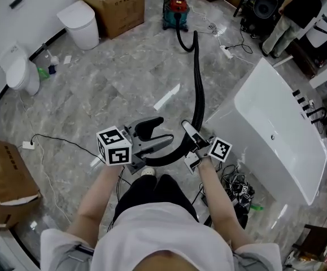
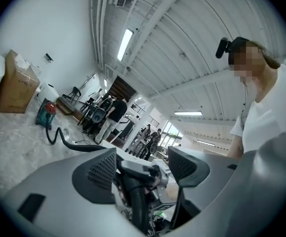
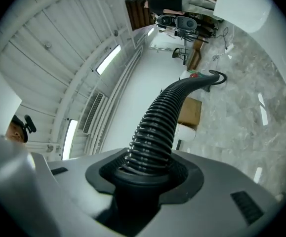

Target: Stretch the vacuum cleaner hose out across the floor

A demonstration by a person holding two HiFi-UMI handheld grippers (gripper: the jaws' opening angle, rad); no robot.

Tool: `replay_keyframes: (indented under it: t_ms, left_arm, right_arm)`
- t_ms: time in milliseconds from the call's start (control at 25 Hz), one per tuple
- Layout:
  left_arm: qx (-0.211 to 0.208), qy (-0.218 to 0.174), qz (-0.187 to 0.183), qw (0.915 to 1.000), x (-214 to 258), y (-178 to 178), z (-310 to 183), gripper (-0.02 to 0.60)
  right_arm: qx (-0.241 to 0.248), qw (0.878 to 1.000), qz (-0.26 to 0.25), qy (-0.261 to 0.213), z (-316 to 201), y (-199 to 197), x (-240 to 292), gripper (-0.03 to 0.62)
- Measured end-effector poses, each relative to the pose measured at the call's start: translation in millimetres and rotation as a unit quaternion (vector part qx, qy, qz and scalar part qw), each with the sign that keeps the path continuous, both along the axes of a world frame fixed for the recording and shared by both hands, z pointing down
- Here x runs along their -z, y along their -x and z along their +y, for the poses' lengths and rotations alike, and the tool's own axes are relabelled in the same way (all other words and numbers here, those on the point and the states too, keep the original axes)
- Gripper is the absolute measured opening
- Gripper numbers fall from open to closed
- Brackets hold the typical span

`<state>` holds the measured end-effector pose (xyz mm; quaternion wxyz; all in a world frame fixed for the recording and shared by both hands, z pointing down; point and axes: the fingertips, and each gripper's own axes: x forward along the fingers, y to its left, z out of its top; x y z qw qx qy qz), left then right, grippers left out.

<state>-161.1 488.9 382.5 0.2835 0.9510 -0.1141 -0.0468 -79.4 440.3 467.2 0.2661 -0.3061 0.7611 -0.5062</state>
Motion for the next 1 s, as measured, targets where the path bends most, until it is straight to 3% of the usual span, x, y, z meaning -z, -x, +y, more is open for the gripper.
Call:
replay_keyframes:
  t_ms: [160, 360, 600, 720, 920, 1000]
  left_arm:
    - [-0.040, -0.019, 0.016, 0.9989, 17.9, -5.4, 23.4, 0.330]
    - [-0.085, -0.026, 0.007, 0.9960, 13.5, 1.5, 43.5, 0.330]
    - [-0.087, -0.020, -0.001, 0.9960, 4.8, 9.0, 52.0, 0.330]
    - [-0.082, -0.017, -0.012, 0.9964, -4.3, 10.7, 52.6, 0.330]
    - [-0.072, -0.001, -0.042, 0.9965, -24.7, 16.7, 48.8, 0.330]
    - [-0.050, 0.007, -0.055, 0.9972, -34.5, 21.2, 41.9, 0.330]
  right_arm:
    - [-0.051, 0.996, -0.061, 0.039, -12.6, -3.1, -11.8, 0.198]
    - [-0.088, 0.992, -0.066, 0.065, -30.2, 10.1, -19.2, 0.198]
    - [-0.167, 0.972, -0.134, 0.099, -51.5, -1.1, -21.7, 0.198]
    - [-0.193, 0.962, -0.165, 0.100, -60.9, -5.6, -15.9, 0.198]
    - [-0.247, 0.935, -0.236, 0.097, -75.1, -23.6, -4.6, 0.198]
    - [-0.250, 0.932, -0.249, 0.086, -79.3, -24.9, 3.8, 0.198]
